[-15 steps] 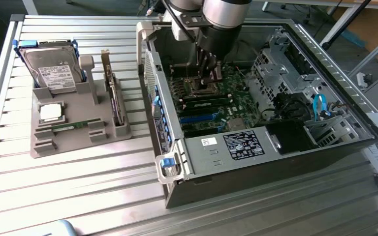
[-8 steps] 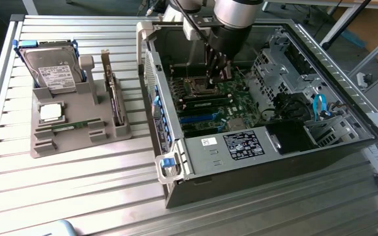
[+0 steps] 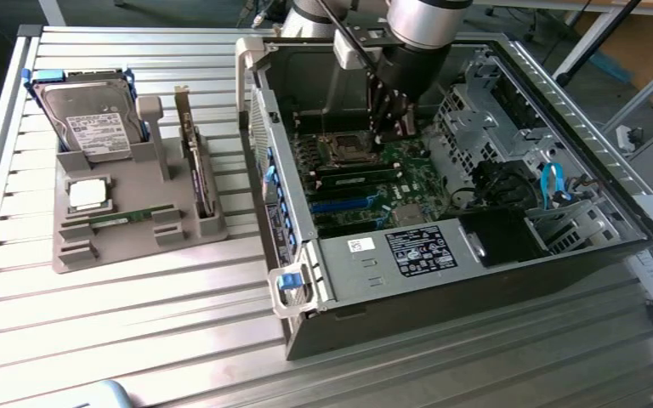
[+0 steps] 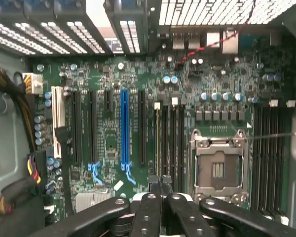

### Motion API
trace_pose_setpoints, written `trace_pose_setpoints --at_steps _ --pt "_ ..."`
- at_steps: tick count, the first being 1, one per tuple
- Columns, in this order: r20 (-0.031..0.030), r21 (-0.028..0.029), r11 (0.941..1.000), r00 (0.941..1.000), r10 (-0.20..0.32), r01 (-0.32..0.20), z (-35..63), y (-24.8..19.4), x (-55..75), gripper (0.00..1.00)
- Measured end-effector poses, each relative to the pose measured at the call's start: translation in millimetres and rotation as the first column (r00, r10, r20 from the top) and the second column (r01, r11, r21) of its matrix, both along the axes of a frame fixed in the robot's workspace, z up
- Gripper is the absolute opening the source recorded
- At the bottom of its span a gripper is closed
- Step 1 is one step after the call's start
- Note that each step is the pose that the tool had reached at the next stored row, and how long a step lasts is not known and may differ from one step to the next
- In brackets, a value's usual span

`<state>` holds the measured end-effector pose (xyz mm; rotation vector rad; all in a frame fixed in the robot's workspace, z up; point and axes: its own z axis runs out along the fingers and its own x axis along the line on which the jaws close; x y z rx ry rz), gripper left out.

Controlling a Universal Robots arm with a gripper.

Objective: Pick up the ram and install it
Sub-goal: 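Press down the ram until it locks into place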

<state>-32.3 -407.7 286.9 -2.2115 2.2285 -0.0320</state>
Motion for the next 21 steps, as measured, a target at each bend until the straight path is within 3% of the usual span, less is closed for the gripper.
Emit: trace_pose_setpoints --at_steps 4,12,21 --pt "0.0000 -0.0002 1.0000 1.0000 0.000 0.000 0.0 0.0 7.3 0.11" --pt "-0.0001 -0.0011 1.0000 1.0000 0.000 0.000 0.6 0.0 8.1 0.11" --pt "-0.0001 -0.0016 1.0000 1.0000 0.000 0.000 15.1 0.0 8.1 0.11"
